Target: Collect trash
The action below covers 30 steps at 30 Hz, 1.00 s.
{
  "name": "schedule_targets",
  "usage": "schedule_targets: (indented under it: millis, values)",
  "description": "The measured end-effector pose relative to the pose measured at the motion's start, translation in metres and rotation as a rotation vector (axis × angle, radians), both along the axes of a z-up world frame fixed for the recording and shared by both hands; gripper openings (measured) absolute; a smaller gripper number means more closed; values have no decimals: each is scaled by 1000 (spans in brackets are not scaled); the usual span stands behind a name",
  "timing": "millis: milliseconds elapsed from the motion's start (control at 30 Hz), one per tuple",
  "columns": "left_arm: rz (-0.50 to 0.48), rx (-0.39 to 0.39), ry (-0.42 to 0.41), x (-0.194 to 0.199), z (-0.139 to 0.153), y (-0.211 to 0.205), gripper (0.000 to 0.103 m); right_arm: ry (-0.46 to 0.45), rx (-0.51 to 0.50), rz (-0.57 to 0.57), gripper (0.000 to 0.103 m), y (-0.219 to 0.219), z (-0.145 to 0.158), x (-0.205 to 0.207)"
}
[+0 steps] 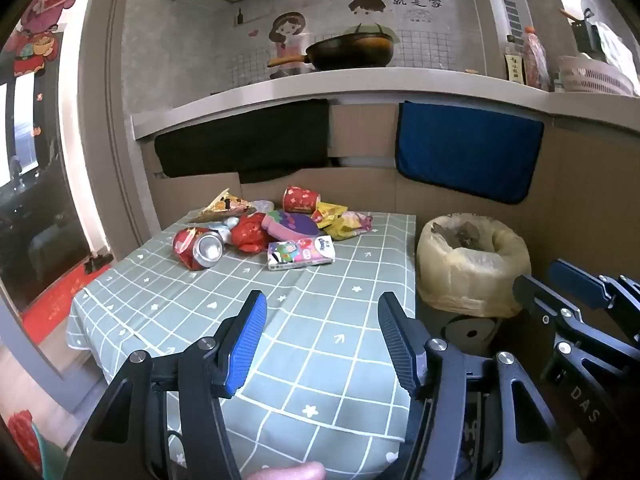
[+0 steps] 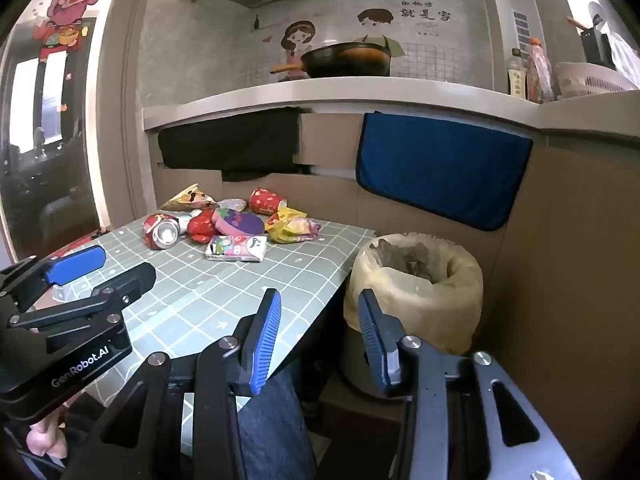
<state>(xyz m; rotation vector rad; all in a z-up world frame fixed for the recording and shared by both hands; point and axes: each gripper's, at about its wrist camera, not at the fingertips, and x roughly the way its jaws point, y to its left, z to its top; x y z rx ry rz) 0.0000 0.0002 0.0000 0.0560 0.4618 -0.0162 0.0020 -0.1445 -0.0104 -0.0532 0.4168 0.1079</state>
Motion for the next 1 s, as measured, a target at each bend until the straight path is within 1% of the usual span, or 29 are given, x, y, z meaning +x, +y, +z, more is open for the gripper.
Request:
schedule_targets:
  millis: [533, 833, 1000]
  values:
    - [-3, 14, 4, 1, -1, -4, 59, 6, 14, 1, 38, -2, -2, 2]
    - [-3, 13, -41, -5, 6, 0, 59, -4, 13, -7, 38, -3, -1, 0]
    - [-3, 15, -46, -6, 7, 0, 59, -13, 17, -8, 38, -2, 0, -3]
